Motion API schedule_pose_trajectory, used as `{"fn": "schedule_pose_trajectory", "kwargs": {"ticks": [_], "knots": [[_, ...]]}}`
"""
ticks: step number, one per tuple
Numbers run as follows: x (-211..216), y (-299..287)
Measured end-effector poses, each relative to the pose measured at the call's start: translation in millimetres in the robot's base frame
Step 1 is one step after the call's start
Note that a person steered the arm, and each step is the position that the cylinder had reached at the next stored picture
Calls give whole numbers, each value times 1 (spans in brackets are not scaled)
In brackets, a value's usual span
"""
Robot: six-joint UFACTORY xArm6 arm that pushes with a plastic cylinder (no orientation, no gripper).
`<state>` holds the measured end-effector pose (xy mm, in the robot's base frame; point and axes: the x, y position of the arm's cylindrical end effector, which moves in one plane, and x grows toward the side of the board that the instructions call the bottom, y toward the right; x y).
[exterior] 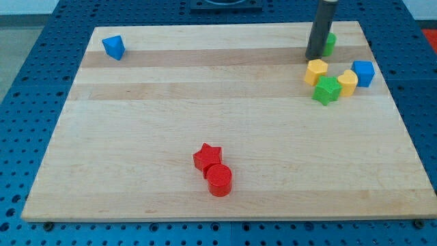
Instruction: Push the hexagon and green circle downwards
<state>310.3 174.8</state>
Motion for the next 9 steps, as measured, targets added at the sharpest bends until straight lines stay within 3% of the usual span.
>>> {"fn": "schedule_pose_trajectory", "kwargs": {"ticks": [9], "knots": [[50, 14]]}}
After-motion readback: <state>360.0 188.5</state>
